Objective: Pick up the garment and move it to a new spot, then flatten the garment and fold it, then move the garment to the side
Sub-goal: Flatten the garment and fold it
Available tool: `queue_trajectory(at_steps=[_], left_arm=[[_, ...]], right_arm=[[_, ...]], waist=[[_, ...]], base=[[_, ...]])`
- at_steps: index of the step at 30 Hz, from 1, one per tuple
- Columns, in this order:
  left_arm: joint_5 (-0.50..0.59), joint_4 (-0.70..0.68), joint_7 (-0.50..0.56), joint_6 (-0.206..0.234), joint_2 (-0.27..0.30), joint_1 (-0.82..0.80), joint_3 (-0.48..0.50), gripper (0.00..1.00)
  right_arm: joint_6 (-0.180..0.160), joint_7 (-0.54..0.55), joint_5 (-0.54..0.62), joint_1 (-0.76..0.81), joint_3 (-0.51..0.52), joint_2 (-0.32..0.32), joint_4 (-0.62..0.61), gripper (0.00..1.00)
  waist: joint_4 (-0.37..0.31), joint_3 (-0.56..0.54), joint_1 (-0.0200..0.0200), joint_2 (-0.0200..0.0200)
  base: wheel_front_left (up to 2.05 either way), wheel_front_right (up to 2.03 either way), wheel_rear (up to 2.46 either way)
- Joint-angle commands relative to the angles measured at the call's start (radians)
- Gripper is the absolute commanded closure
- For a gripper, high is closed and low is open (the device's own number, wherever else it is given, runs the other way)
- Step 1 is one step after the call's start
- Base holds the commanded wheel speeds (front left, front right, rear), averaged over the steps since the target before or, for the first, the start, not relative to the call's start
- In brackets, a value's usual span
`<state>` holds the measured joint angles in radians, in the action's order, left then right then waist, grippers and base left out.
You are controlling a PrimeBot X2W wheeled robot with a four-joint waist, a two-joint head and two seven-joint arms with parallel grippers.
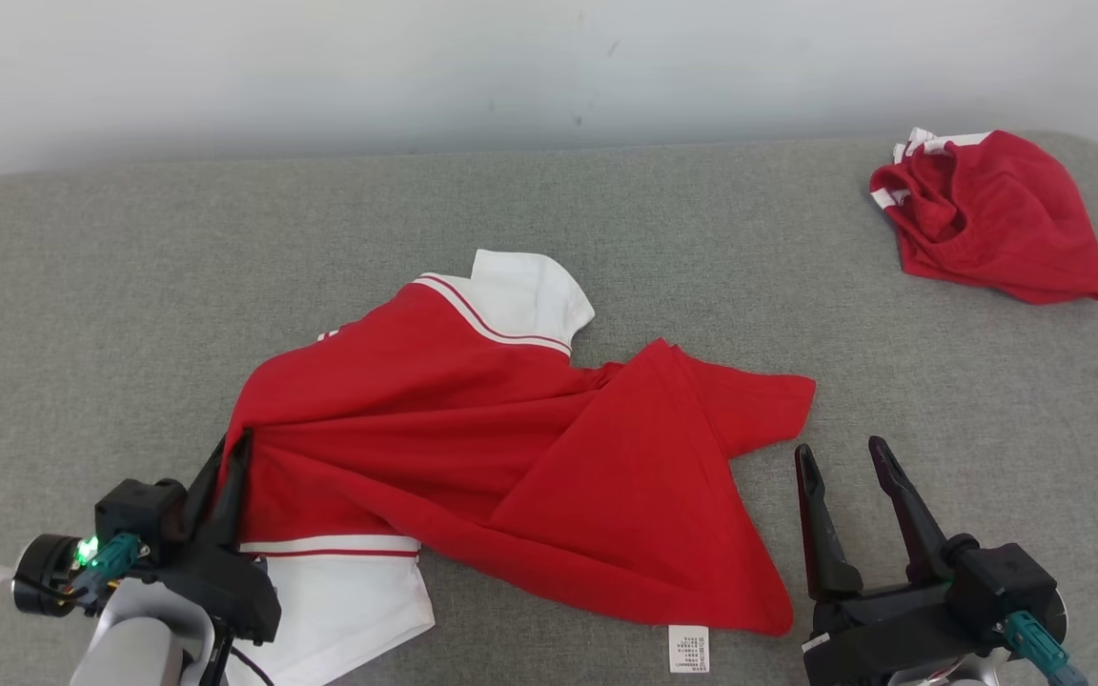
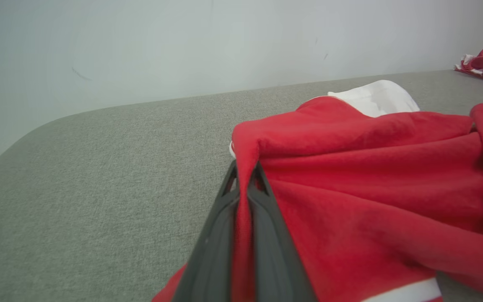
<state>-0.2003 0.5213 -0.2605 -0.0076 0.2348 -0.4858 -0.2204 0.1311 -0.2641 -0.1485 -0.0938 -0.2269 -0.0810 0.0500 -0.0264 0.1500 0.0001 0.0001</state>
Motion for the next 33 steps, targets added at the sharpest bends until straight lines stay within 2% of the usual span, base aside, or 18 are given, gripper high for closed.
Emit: queue_trajectory(at_steps=[1,5,14,23,33], left_arm=[[-0.006,-0.003,-0.005,0.004,0.003,0.023,0.007,0.0],[-0.002,-0.058,-0.005,0.012,-0.013,0.066,0.02,0.0],[-0.001,-0.298,-0.005,0.047,-0.064,0.249,0.119,0.0],[0.04,-0.489,-0.005,0.062,-0.118,0.377,0.2,0.0],[0.054,-0.543,-0.005,0.053,-0.165,0.466,0.236,0.0]], right_arm=[[-0.001,-0.001,-0.002,-0.001,0.001,-0.002,0.003,0.0],[-0.001,-0.001,-0.003,0.007,0.012,-0.009,0.018,0.0],[-0.001,0.019,-0.019,0.026,0.021,-0.064,0.1,0.0],[-0.001,0.033,-0.026,0.093,0.02,-0.112,0.101,0.0],[-0.001,0.126,-0.07,0.146,-0.03,-0.113,0.126,0.0]], waist=[[0.0,-0.002,-0.0001,-0.0001],[0.008,-0.007,-0.0001,-0.0001],[0.047,-0.023,-0.0001,-0.0001],[0.08,-0.048,-0.0001,-0.0001],[0.097,-0.059,-0.0001,-0.0001]], base=[[0.0,0.0,0.0],[0.0,0.0,0.0],[0.0,0.0,0.0],[0.0,0.0,0.0],[0.0,0.0,0.0]])
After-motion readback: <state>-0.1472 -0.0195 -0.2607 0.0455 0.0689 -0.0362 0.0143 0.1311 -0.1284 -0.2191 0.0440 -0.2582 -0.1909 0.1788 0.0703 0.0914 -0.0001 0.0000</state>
